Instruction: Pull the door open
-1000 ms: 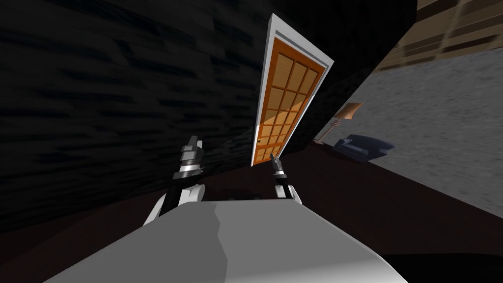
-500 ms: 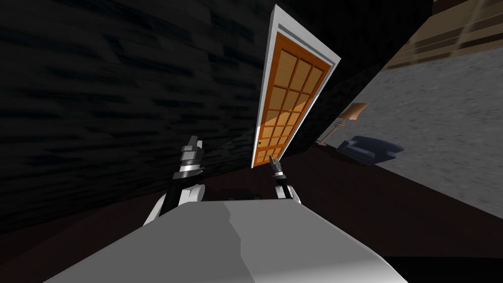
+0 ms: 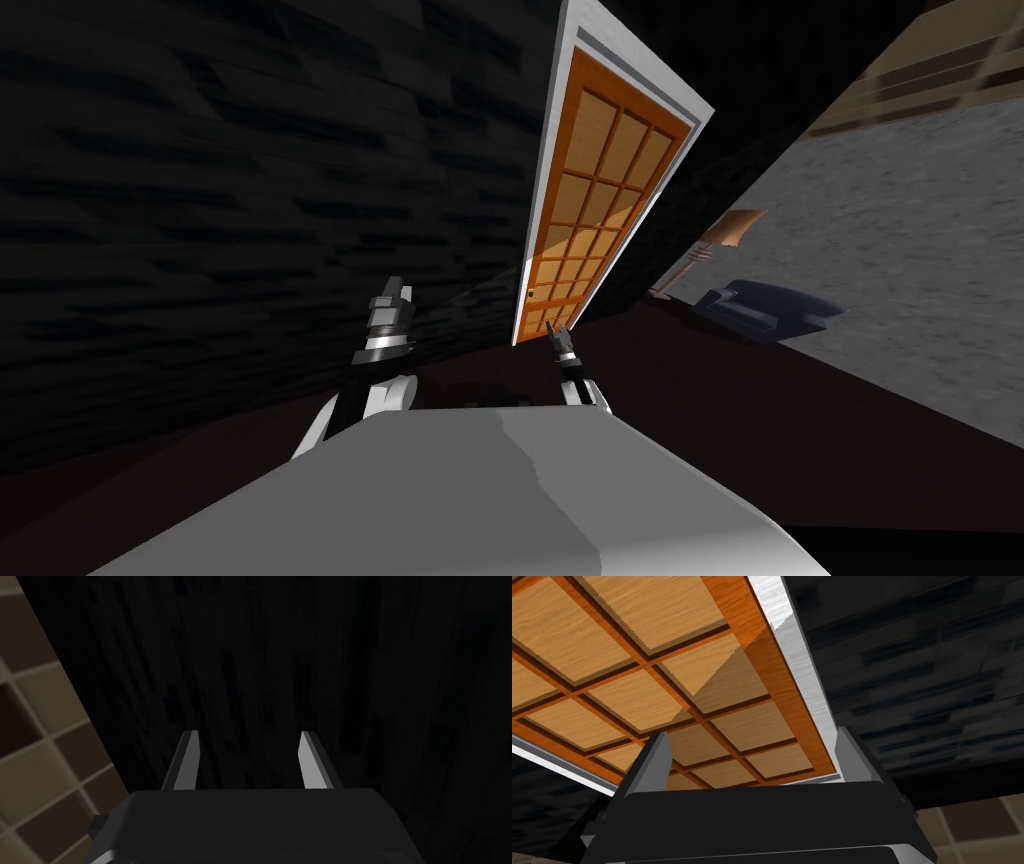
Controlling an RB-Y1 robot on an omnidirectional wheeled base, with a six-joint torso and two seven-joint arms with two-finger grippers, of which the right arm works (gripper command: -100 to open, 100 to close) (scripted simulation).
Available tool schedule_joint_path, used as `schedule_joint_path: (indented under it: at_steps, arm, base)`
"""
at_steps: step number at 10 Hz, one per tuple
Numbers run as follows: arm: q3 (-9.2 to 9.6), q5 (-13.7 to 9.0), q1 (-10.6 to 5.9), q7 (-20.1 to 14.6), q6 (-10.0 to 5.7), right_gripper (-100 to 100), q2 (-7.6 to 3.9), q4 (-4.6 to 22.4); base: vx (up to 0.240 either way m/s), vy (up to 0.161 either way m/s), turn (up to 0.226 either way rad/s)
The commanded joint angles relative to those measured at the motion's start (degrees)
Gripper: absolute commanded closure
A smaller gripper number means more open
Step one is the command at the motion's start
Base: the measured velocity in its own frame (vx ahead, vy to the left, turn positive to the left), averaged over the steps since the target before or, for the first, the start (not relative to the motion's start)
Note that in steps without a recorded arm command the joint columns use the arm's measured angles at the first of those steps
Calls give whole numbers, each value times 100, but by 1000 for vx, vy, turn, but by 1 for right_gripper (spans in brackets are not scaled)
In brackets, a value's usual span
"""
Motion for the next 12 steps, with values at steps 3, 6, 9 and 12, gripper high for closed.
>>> schedule_joint_path:
  at_steps: [3,6,9,12]
  arm:
    - [-59,139,-180,350,-128,-100,-32,493]
    - [-106,245,-301,613,-246,-100,-59,875]
    - [-152,349,-419,870,-361,-100,-84,1251]
    - [-195,445,-528,1108,-467,-100,-105,1597]
  base:
    - [101,-14,34]
    - [95,-21,31]
    - [96,-19,26]
    - [90,-22,31]
